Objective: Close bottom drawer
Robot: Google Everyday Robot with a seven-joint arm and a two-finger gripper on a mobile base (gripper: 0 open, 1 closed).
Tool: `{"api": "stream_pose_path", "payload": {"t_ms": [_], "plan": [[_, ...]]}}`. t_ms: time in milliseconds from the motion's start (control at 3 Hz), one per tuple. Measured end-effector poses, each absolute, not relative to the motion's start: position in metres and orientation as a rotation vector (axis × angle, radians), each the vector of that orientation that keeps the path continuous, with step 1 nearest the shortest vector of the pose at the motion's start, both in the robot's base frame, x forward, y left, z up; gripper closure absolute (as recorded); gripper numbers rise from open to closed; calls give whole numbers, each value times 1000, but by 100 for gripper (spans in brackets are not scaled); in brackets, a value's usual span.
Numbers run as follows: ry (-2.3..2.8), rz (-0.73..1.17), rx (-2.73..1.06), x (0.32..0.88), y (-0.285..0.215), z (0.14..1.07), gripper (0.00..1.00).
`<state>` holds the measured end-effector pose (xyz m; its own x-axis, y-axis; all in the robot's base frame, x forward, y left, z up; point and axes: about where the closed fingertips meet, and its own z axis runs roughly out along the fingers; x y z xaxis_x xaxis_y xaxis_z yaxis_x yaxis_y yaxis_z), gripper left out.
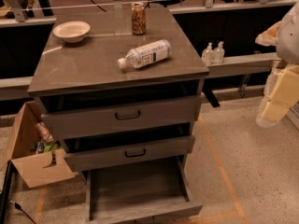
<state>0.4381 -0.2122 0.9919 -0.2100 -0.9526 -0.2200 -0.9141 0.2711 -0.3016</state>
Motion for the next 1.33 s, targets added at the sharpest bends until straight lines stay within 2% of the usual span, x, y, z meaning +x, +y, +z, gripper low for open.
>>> {"api": "stream_pose_path", "payload": {"t_ms": [667, 1333], "plan": [[2188, -155, -1655, 438, -212, 975, 0], [2038, -23, -1693, 411, -196, 862, 0]]}}
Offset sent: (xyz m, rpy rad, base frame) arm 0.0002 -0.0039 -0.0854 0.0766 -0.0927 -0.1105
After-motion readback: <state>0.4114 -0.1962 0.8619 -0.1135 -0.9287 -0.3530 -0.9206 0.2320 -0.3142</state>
